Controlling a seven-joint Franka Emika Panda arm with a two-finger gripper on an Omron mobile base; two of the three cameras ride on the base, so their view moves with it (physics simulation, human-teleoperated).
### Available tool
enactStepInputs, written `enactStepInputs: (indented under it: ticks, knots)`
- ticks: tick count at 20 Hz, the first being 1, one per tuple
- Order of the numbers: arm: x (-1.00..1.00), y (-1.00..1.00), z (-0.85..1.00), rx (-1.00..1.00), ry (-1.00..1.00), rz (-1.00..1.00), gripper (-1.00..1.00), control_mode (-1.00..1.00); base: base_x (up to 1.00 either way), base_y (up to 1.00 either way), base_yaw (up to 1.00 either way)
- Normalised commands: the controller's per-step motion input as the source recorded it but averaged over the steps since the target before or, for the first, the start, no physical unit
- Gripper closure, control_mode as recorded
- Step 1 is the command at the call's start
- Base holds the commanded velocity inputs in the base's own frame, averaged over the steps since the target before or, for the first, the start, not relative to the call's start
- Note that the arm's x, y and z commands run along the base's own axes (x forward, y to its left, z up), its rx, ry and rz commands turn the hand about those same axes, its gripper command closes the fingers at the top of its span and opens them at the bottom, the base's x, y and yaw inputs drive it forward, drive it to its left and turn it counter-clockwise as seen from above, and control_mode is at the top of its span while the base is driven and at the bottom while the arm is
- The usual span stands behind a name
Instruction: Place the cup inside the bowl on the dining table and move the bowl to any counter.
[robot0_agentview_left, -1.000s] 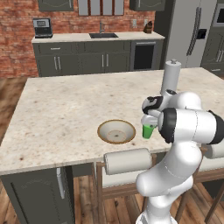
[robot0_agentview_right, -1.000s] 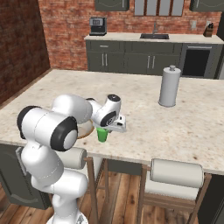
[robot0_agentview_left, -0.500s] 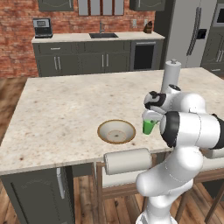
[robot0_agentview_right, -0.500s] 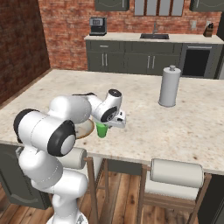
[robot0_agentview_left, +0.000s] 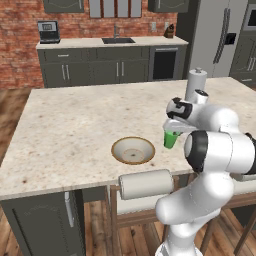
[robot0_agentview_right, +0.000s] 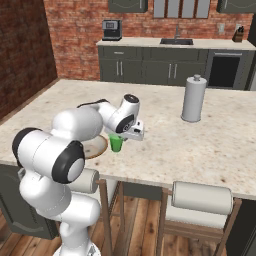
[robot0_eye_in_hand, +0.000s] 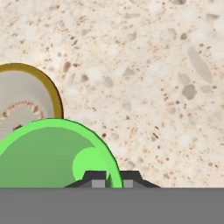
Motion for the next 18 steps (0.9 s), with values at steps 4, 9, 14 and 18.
enactStepInputs:
  ticks: [4, 9, 14, 18]
  knots:
    - [0.00, 0.01, 0.30, 0.00, 0.00, 0.00, 1.00, -1.00, 0.00, 0.00, 0.00]
    - [0.00, 0.18, 0.15, 0.00, 0.00, 0.00, 1.00, -1.00, 0.00, 0.00, 0.00]
    - [0.00, 0.34, 0.12, 0.00, 0.00, 0.00, 1.00, -1.00, 0.00, 0.00, 0.00]
    - [0.00, 0.40, 0.06, 0.00, -0.02, 0.00, 1.00, -1.00, 0.00, 0.00, 0.00]
